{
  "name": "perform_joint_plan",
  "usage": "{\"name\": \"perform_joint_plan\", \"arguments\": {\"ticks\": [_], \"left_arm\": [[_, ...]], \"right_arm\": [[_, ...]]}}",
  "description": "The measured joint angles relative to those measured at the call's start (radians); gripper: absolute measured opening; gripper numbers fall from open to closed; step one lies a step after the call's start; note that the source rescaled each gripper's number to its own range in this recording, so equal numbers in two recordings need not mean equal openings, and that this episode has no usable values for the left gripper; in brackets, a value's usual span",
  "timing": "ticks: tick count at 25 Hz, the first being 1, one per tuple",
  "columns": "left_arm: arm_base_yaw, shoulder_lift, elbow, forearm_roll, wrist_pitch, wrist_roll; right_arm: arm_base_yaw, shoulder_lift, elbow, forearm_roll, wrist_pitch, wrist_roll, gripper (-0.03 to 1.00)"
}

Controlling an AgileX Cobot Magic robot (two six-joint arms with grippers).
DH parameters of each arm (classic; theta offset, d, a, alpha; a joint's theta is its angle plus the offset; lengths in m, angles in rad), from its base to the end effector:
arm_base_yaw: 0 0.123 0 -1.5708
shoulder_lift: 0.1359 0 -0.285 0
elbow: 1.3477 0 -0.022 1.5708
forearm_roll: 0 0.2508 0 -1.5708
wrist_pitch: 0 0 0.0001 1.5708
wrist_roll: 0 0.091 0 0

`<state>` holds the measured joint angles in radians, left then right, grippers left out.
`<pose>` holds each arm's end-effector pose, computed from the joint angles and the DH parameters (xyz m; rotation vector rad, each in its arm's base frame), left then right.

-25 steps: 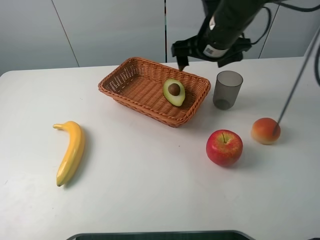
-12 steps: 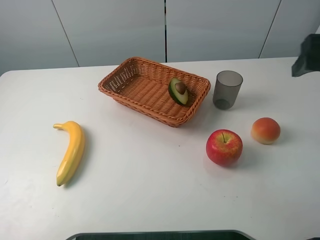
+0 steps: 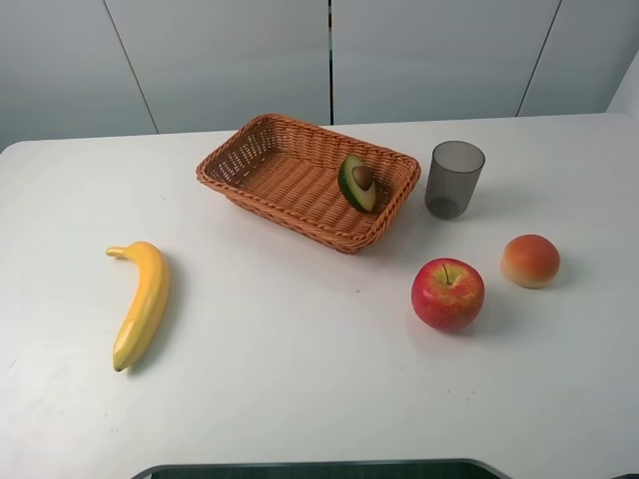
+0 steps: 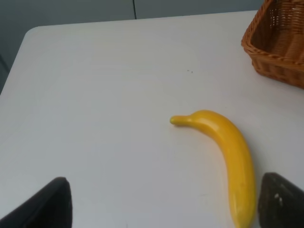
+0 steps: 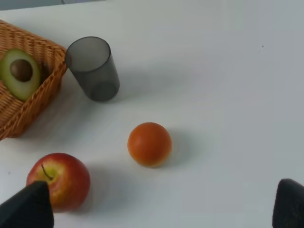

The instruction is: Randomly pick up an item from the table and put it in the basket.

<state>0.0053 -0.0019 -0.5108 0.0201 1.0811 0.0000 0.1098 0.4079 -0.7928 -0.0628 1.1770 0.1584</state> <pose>-0.0073 0.0016 0.2786 -0.0068 2.0519 0.0274 0.0390 -0.0010 0.3452 0.0583 2.2736 0.0626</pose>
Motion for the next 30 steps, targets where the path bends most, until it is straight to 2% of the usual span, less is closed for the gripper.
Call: {"name": "perform_joint_plan", "arguments": {"ticks": [5,13,17,30], "left_arm": [[0.000,0.000,0.000,0.000,0.000,0.000],[0.000,0.000,0.000,0.000,0.000,0.000],[0.000,0.000,0.000,0.000,0.000,0.000],[0.000,0.000,0.000,0.000,0.000,0.000]], "right_arm": [[0.000,-0.177,0.051,0.004,0.014,-0.032,1.00],[0.000,-0.393,0.256,0.049,-0.058,-0.079,1.00],[0.000,-0.404,0.280,0.052,-0.071,-0.118,1.00],[0.000,-0.408,0.280,0.052,-0.076,-0.125,1.00]]}}
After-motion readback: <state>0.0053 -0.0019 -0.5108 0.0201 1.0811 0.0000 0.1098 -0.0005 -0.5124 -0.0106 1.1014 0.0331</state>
